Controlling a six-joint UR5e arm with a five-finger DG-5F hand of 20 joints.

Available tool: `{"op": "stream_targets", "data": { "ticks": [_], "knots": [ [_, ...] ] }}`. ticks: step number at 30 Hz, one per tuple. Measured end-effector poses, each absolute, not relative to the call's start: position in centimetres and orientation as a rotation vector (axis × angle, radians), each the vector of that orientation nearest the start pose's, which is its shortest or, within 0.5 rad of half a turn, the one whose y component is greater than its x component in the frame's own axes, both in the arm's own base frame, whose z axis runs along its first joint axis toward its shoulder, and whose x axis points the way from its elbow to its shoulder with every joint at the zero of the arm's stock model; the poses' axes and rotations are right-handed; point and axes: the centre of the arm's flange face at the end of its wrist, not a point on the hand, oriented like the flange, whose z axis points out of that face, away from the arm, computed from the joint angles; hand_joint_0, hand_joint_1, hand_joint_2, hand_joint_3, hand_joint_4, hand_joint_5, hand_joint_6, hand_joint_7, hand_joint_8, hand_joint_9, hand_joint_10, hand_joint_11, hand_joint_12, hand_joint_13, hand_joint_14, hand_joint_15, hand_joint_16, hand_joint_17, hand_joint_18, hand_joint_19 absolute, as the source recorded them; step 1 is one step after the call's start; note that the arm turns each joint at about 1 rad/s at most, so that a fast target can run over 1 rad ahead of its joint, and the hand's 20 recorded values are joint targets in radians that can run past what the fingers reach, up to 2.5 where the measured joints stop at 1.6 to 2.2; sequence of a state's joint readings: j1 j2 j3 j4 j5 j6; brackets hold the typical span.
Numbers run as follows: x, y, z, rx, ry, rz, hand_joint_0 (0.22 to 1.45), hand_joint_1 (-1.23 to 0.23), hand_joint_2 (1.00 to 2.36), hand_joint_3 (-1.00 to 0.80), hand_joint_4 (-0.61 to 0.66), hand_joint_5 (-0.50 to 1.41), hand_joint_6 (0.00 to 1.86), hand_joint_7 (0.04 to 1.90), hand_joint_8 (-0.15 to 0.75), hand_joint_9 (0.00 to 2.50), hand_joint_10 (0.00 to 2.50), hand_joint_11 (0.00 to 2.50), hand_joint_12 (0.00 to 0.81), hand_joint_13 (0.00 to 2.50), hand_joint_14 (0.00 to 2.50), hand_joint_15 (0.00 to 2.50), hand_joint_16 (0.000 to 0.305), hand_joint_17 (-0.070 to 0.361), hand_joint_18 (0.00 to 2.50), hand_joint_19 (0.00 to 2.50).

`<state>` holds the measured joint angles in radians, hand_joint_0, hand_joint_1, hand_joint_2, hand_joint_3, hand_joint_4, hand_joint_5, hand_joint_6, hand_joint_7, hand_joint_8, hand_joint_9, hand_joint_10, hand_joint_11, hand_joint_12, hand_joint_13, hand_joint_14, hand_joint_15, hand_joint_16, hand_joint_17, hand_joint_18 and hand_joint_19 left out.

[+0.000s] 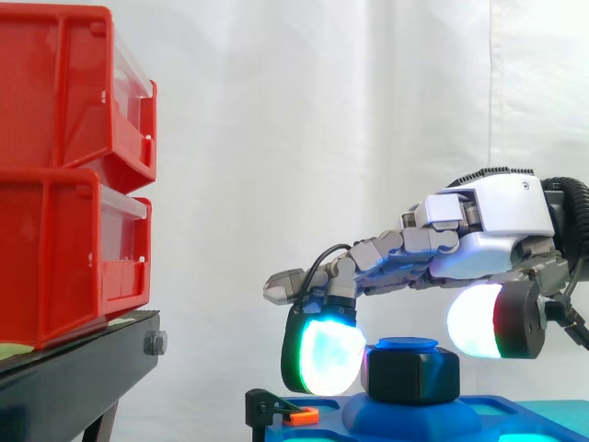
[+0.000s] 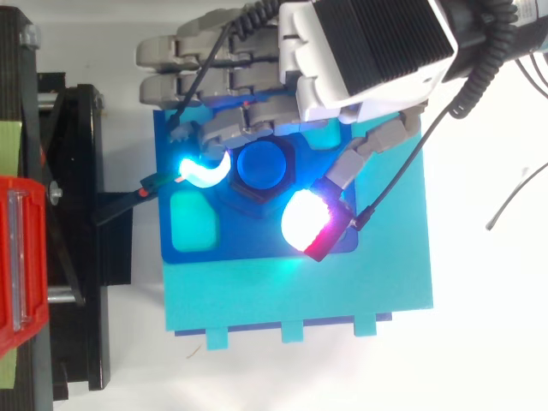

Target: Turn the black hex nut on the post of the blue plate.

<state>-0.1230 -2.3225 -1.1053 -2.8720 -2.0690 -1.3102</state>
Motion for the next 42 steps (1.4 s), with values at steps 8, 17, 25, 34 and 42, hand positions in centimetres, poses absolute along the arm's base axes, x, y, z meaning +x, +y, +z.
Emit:
{"op": "stream_targets", "data": {
  "ticks": [8,17,25,34,42],
  "knots": [
    [73.7,-17.7,26.7,-0.087,1.607,0.502,0.44,-0.38,1.00,-0.50,0.29,-0.20,0.50,0.94,0.260,0.12,0.00,0.00,0.367,0.00,0.00,0.00,0.053,0.119,0.00,0.35],
    [73.9,-17.7,27.4,-0.093,1.605,0.503,0.44,-0.38,1.00,-0.50,0.26,-0.21,0.50,0.88,0.259,0.12,0.00,0.00,0.369,0.00,0.00,0.00,0.053,0.120,0.00,0.35],
    [74.2,-17.8,29.1,-0.088,1.619,0.505,0.42,-0.40,1.00,-0.50,0.22,-0.23,0.50,0.84,0.259,0.10,0.00,0.00,0.375,0.00,0.00,0.00,0.054,0.123,0.00,0.35],
    [74.3,-17.9,30.7,-0.086,1.632,0.506,0.43,-0.76,1.00,-0.50,0.18,-0.28,0.50,0.87,0.227,0.00,0.00,0.00,0.360,0.00,0.00,0.00,0.052,0.118,0.00,0.36],
    [74.4,-17.9,31.3,-0.088,1.628,0.504,0.49,-0.90,1.00,-0.50,0.13,-0.30,0.50,0.86,0.193,0.00,0.00,0.00,0.339,0.00,0.00,0.00,0.048,0.107,0.00,0.37]
  ]
}}
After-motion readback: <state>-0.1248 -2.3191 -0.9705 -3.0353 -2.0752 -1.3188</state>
